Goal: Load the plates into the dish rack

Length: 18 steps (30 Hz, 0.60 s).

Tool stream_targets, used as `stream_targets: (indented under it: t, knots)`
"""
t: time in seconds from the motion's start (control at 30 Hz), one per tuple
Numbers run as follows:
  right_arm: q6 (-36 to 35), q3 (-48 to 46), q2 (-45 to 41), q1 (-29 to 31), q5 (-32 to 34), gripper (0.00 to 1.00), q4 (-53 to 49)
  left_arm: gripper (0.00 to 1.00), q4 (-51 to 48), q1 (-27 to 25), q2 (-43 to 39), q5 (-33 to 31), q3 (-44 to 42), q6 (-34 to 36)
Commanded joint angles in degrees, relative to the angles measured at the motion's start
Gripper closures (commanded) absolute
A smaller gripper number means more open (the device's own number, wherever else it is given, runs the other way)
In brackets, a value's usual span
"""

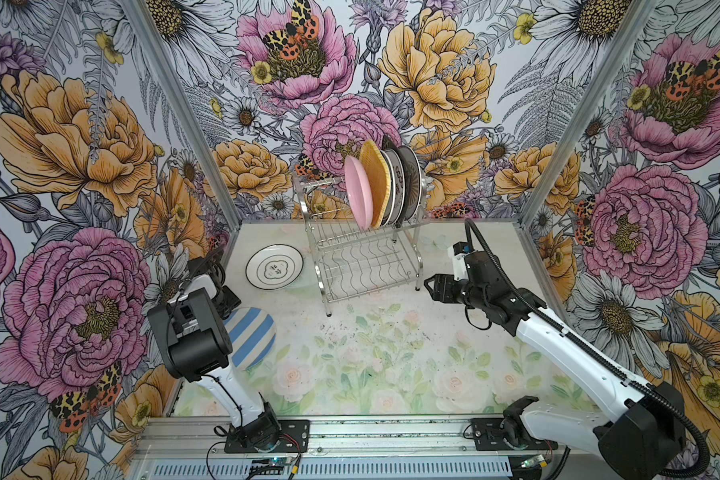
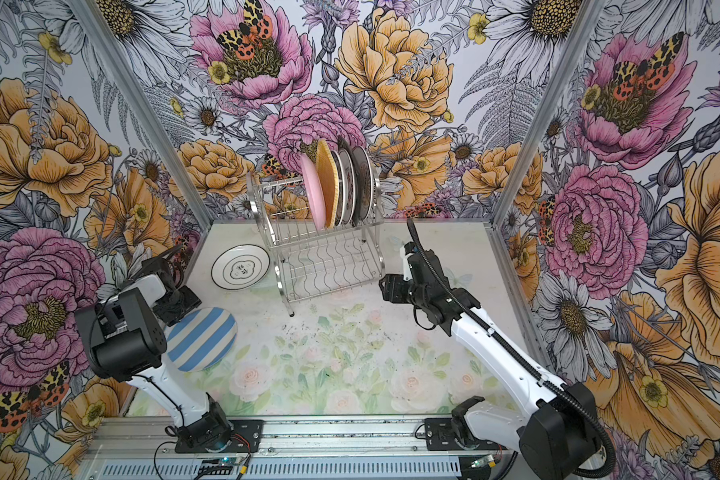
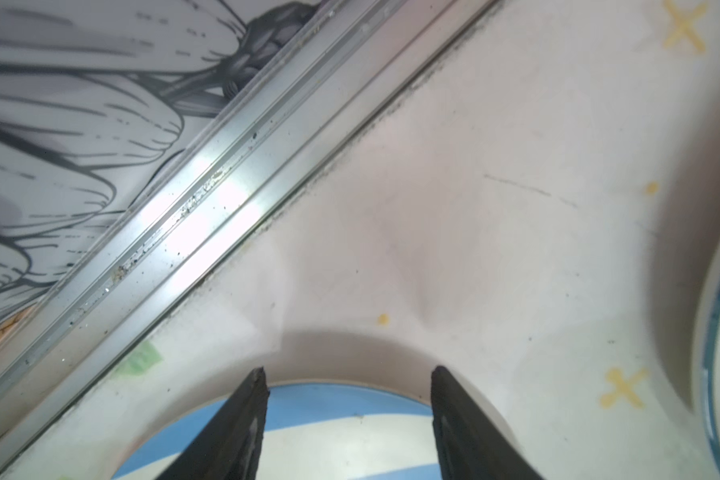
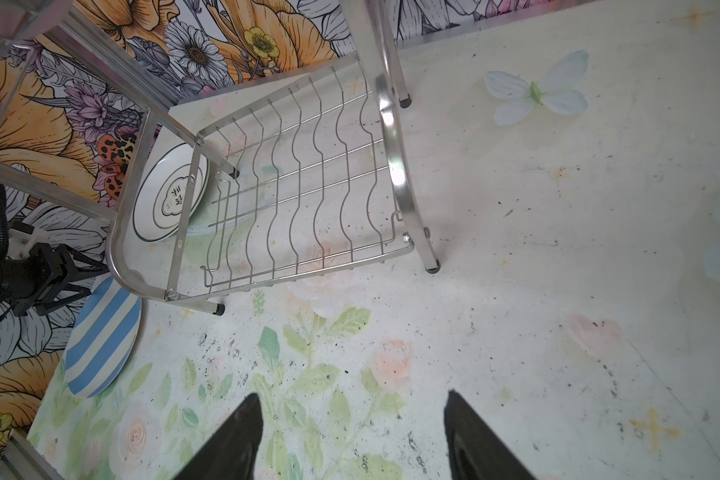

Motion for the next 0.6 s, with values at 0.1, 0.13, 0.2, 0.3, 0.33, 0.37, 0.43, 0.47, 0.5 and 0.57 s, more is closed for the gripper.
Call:
stream_targets:
  t: [0.1, 0.13, 0.2, 0.3, 0.33, 0.37, 0.43, 0.47, 0.5, 0.57]
  knots:
    - [0.3, -0.6, -2.3, -0.5, -0.6, 0.3, 1.3, 0.36, -2.0, -1.8, -7.7, 5.2, -6.7, -1.8]
    - [0.3, -0.6, -2.3, -0.6, -0.6, 0.31, 1.3, 0.36, -2.1, -2.0, -9.0, 5.2, -7.7, -1.7]
    - [0.3, -0.9, -2.5, -0.6, -0.5, 0.3, 1.3, 0.36, -2.1, -1.4, -11.8, 4.8, -9.0, -1.9]
    - [0.3, -1.0, -2.5, -0.6, -0.5, 0.31, 1.3, 0.33, -1.9, 0.3, -16.0, 4.6, -9.4, -2.2]
    - [0.2, -1.0, -2.4, -0.6, -0.7, 0.3, 1.3, 0.33, -1.9, 0.9, -17.3, 3.7, -9.0, -2.1]
    - [0.2, -0.9, -2.4, -0.6, -0.8, 0.3, 1.3, 0.33, -1.8, 1.3, -18.3, 2.5, -8.6, -2.0]
    - [0.1, -0.9, -2.2, -0.6, -0.8, 0.3, 1.3, 0.26, -1.3, 2.9, -18.8, 2.6, -8.3, -2.5]
    - [0.0, -0.7, -2.1, -0.6, -0.8, 0.3, 1.4, 0.23, -0.7, 4.3, -18.7, 3.7, -8.5, -3.0]
    - [0.0, -0.8, -2.0, -0.6, -0.9, 0.3, 1.4, 0.21, 0.2, 5.4, -18.7, 4.5, -8.9, -3.6]
    - [-0.1, -0.6, -1.8, -0.6, -1.0, 0.3, 1.4, 0.17, 2.0, 7.8, -18.0, 6.5, -9.5, -4.0]
